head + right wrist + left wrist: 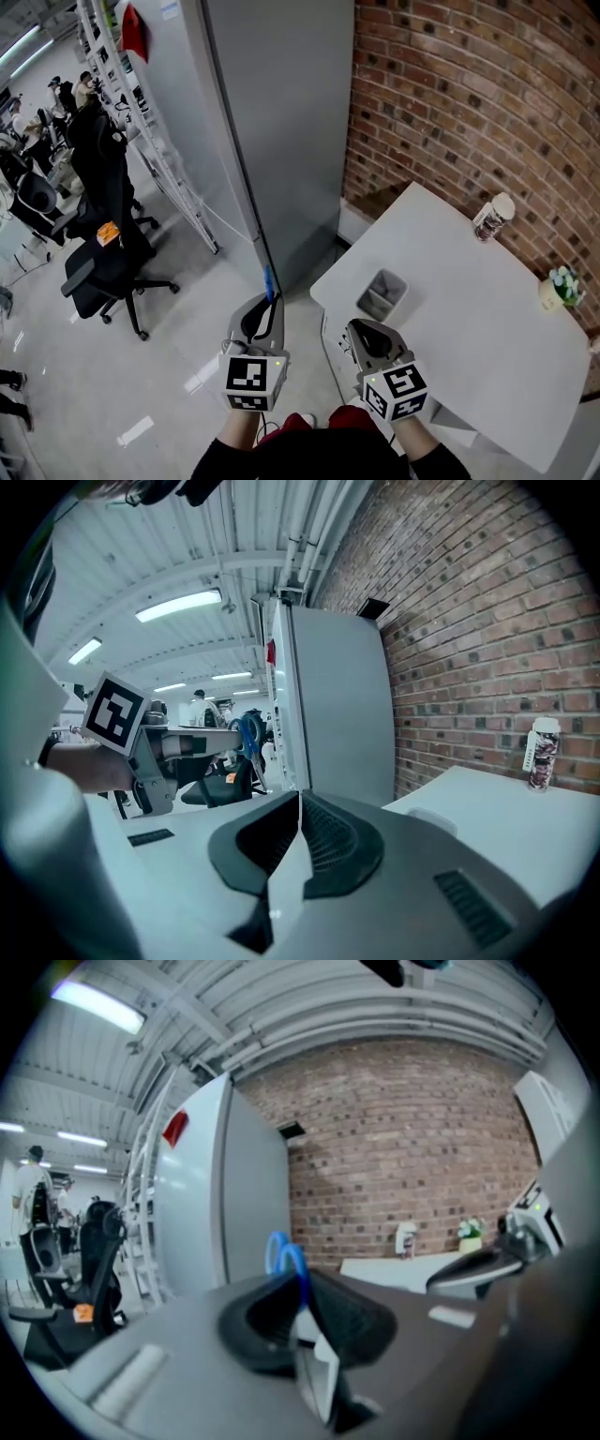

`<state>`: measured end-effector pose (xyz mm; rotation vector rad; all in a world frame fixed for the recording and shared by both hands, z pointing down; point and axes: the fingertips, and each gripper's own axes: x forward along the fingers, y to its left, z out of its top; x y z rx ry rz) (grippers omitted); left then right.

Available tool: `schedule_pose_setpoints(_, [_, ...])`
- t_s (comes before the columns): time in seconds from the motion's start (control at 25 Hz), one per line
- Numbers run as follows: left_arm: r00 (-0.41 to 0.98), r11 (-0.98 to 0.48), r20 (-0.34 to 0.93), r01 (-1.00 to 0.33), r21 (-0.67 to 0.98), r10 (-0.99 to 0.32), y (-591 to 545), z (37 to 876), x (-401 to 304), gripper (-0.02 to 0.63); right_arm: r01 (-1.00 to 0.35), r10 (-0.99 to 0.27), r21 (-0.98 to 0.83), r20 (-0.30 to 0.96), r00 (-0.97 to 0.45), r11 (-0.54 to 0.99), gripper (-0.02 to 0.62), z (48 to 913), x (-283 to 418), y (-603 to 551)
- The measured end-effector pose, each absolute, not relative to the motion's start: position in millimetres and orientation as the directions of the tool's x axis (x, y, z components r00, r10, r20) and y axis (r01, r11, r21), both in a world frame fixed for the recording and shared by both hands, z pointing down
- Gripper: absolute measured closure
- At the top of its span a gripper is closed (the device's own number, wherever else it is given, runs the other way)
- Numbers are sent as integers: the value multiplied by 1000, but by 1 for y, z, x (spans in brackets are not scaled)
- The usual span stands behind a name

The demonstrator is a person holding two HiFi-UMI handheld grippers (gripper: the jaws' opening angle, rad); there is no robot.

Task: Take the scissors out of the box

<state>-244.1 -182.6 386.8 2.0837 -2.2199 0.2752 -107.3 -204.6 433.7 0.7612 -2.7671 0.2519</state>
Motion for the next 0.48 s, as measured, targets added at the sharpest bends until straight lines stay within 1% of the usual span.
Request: schedule_pose_setpoints(0.48, [-92,82,206,-995,-57,-974,-142,398,-265,575,-504,-459,-89,306,-834,859,586,437,-129,-173])
